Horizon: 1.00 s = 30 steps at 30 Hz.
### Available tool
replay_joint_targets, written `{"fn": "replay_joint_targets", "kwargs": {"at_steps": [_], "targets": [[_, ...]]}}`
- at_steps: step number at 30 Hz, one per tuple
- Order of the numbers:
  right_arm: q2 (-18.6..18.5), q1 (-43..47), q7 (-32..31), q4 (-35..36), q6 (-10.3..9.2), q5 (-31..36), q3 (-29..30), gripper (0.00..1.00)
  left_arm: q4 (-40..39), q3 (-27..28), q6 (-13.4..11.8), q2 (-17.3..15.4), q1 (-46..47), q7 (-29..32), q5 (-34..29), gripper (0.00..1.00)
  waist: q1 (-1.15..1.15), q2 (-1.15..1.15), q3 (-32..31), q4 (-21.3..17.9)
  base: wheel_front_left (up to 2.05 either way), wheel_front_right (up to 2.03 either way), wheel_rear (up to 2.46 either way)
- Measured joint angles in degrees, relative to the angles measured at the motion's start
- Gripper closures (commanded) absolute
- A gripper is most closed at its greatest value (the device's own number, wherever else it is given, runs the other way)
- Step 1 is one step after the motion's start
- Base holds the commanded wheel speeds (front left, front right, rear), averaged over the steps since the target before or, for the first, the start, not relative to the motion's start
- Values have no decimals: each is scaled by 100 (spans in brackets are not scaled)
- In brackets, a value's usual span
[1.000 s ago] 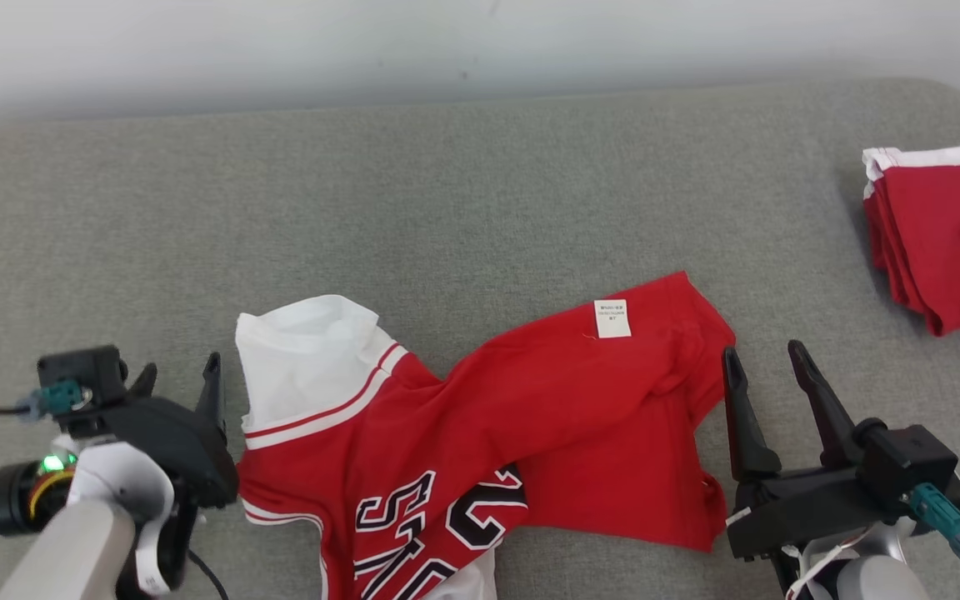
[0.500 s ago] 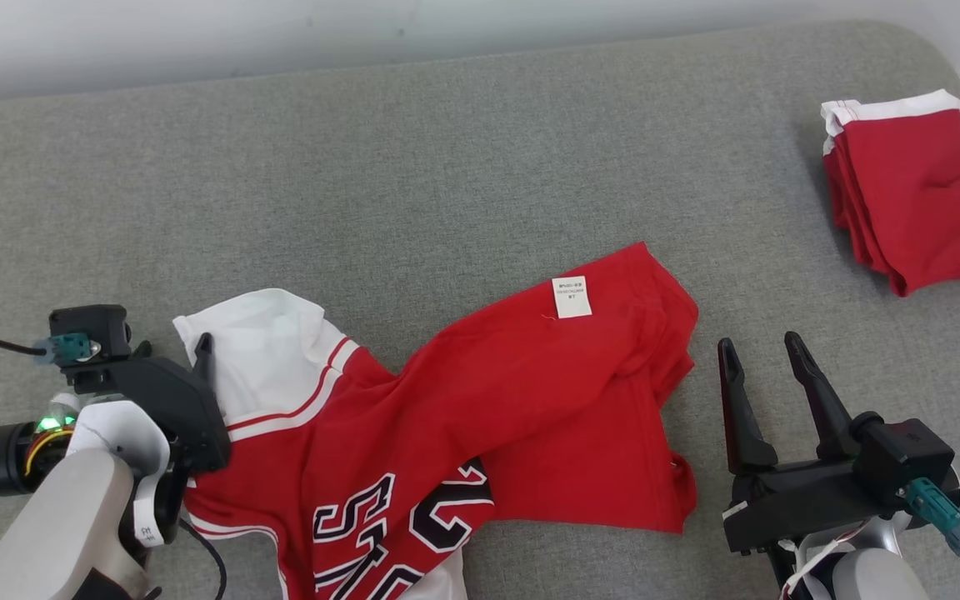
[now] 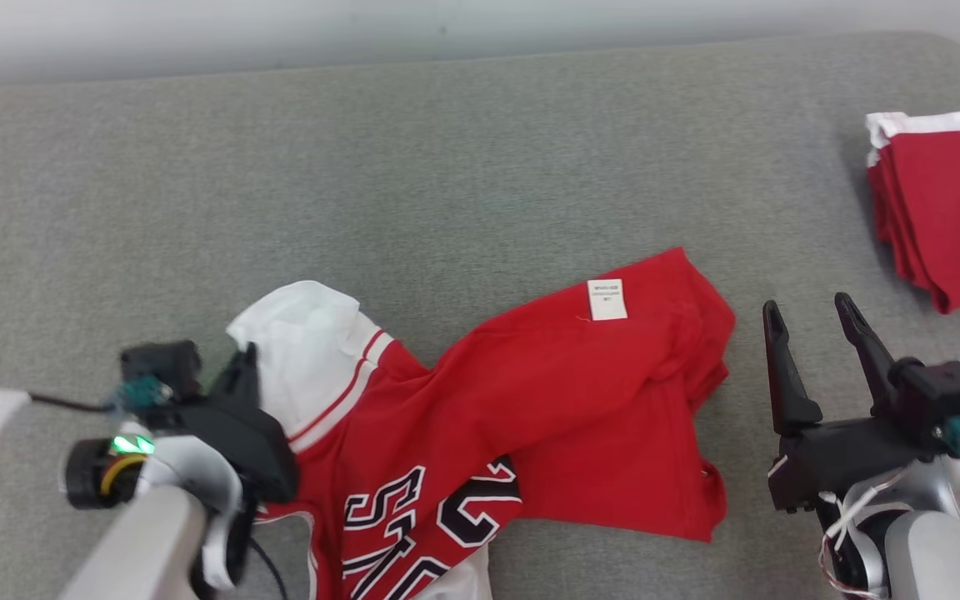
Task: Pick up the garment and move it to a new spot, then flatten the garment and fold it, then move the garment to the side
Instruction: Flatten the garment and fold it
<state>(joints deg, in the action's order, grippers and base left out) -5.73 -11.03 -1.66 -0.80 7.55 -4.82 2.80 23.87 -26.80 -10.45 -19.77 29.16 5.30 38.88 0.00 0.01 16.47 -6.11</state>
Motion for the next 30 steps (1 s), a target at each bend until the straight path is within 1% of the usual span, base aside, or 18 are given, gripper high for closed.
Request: {"fn": "replay_joint_targets", "kwargs": {"at_steps": [1,6,8,11,13,14,15,16,17,19,21,22,23,24,26,28,29,30], "targets": [[-4,-151,-558,52,0,54,46,0,-224,-105,-73,149,-191,-182,-75,100,0,0,28,108,0,0,0],[3,-634,-1793,-200,0,156,81,0,-376,-210,-132,277,-241,-346,-134,100,0,0,81,266,0,0,0],[86,-794,-2356,-377,0,182,70,0,-381,-230,-132,290,-239,-346,-141,100,0,0,102,310,0,0,0],[200,-877,-2886,-493,0,156,11,0,-377,-261,-125,327,-216,-345,-141,100,0,0,132,375,0,0,0],[224,-907,-3025,-466,0,174,31,0,-367,-267,-115,338,-205,-345,-140,100,0,0,151,410,0,0,0],[237,-904,-3072,-442,0,190,46,28,-359,-269,-115,338,-201,-345,-140,100,0,0,161,422,0,0,0],[245,-901,-3119,-416,0,193,58,36,-352,-272,-114,343,-193,-345,-138,100,0,0,169,432,0,0,0],[250,-900,-3148,-385,0,210,64,51,-343,-275,-108,345,-185,-346,-136,100,0,0,175,440,0,0,0],[261,-896,-3193,-368,0,223,75,54,-330,-274,-79,344,-177,-345,-124,100,0,0,178,445,0,0,0],[274,-871,-3325,-360,0,238,86,53,-298,-271,-66,337,-172,-346,-104,100,0,0,174,444,0,0,0],[274,-860,-3414,-345,0,237,102,49,-281,-269,-65,332,-168,-346,-97,100,0,0,172,437,0,0,0],[274,-862,-3446,-327,0,233,105,49,-281,-268,-65,327,-162,-346,-97,100,-1,0,178,433,0,0,0],[275,-870,-3475,-324,0,204,115,44,-280,-268,-66,321,-152,-346,-97,100,-1,0,189,430,0,0,0],[275,-888,-3523,-325,0,178,130,35,-283,-268,-67,314,-140,-346,-97,100,-1,0,202,428,0,0,0],[276,-955,-3621,-332,0,179,151,29,-293,-267,-73,304,-91,-346,-97,100,0,0,236,428,0,0,0],[275,-1069,-3806,-341,0,181,156,33,-304,-264,-73,296,-79,-345,-97,100,-1,0,268,432,0,0,0],[278,-1122,-3907,-335,0,191,157,32,-312,-264,-74,289,-77,-344,-97,100,0,0,284,434,0,0,0],[278,-1157,-4008,-313,0,209,156,35,-320,-265,-74,283,-71,-344,-97,100,0,0,301,437,0,0,0]]}}
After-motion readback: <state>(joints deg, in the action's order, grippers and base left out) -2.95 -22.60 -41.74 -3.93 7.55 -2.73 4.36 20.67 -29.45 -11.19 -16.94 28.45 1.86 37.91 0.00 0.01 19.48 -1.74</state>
